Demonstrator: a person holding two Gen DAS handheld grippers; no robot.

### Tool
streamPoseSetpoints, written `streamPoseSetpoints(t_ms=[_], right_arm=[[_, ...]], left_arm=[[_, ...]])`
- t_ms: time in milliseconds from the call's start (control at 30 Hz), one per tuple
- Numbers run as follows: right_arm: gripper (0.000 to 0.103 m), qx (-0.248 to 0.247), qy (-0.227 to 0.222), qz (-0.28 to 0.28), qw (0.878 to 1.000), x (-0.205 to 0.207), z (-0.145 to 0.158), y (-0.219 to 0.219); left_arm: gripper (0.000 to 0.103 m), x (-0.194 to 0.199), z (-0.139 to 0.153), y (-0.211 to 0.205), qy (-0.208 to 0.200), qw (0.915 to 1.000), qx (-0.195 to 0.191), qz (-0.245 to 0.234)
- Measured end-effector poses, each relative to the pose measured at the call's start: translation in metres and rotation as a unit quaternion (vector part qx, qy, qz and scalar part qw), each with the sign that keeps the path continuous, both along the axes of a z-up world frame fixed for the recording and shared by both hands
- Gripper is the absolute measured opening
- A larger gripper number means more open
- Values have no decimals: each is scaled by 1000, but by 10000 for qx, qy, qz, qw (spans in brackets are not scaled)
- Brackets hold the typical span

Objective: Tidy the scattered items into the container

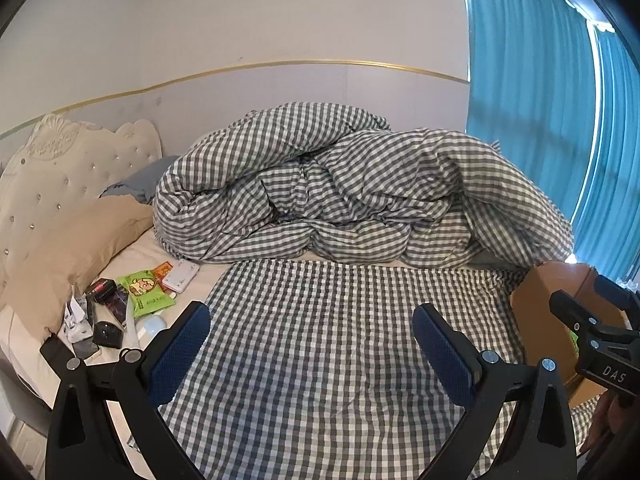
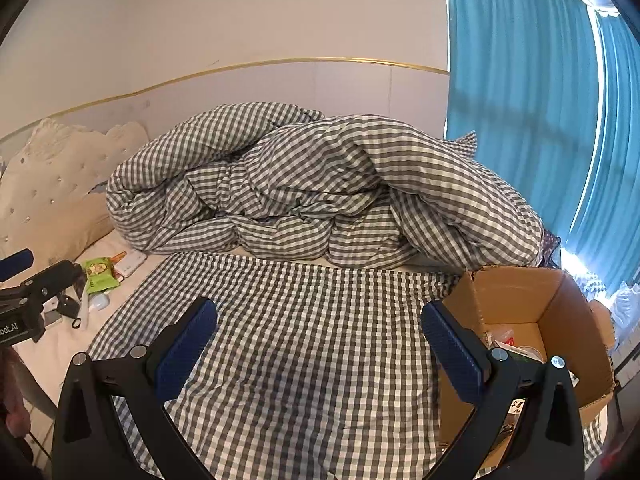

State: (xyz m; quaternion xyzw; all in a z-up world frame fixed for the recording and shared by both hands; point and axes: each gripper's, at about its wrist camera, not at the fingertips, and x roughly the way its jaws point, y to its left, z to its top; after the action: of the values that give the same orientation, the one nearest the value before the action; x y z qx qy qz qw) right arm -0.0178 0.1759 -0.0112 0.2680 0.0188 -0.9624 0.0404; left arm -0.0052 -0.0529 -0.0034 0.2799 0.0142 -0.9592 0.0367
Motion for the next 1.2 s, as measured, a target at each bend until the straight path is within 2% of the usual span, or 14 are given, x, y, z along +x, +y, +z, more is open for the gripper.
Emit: streamPoseSetpoints(t_ms=[400, 700, 1200], right_arm=[[103, -12, -54, -75, 10000, 17, 6, 8], [103, 20, -46, -182, 9998, 33, 12, 19], [103, 31, 47, -208, 9998, 44, 21, 21]], left_arm=[[103, 14, 9, 13, -53, 10000, 34, -60], [103, 29, 15, 29, -59, 9999, -83, -95], [103, 42, 29, 30, 96, 9999, -23, -113]])
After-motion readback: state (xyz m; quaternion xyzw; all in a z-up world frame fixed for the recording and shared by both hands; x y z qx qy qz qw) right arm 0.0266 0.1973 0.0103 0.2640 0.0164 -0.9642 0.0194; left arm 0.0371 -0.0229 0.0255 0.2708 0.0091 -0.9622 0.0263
